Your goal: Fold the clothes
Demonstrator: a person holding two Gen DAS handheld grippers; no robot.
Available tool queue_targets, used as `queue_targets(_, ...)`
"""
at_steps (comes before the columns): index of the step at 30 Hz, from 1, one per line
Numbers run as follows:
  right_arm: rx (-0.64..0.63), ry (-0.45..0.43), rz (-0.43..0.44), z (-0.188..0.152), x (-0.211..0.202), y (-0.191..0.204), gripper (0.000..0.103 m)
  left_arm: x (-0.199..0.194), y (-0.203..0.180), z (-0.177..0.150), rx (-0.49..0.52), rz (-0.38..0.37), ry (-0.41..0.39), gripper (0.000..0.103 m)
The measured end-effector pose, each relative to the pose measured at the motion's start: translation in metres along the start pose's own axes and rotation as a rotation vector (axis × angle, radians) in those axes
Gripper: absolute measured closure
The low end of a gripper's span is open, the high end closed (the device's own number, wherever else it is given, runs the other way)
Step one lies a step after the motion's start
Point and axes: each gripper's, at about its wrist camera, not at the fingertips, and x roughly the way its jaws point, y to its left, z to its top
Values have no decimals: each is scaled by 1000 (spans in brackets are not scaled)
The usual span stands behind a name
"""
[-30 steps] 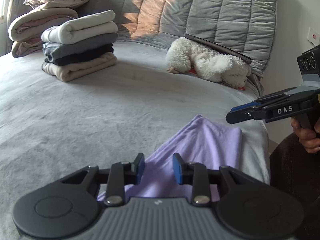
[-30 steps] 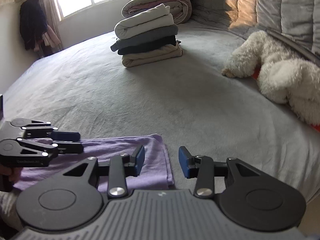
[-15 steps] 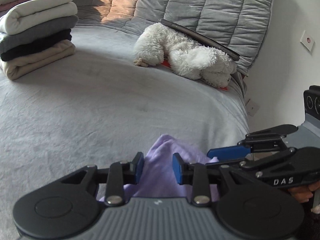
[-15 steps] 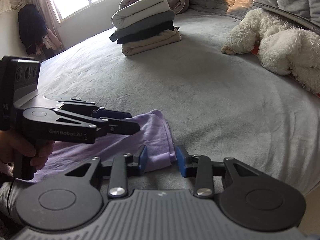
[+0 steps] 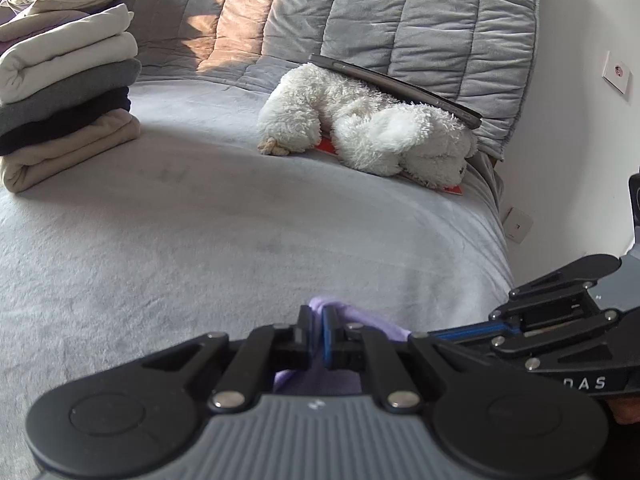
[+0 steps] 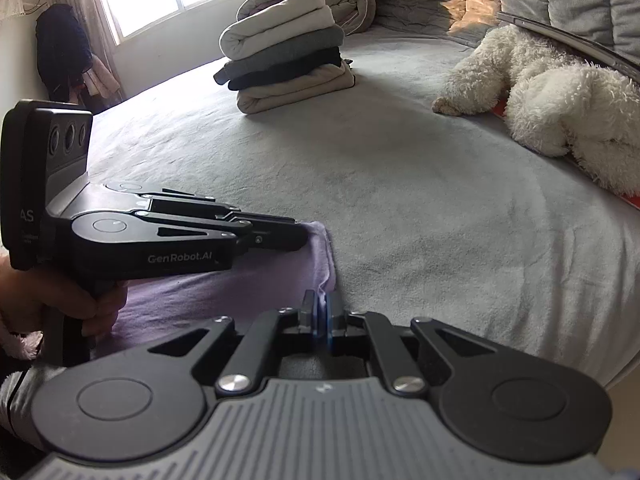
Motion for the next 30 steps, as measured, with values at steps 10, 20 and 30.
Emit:
queue_targets(10, -32, -51, -13, 16, -7, 10, 56, -52, 18, -6, -14, 82, -33, 62)
queue_targets(20, -134, -44, 52, 29, 9, 53, 56, -118, 65, -32, -85, 272, -34, 61)
queue_targets(30, -244, 14, 189, 36, 45, 115, 56, -196, 114, -73, -163, 466, -39, 61)
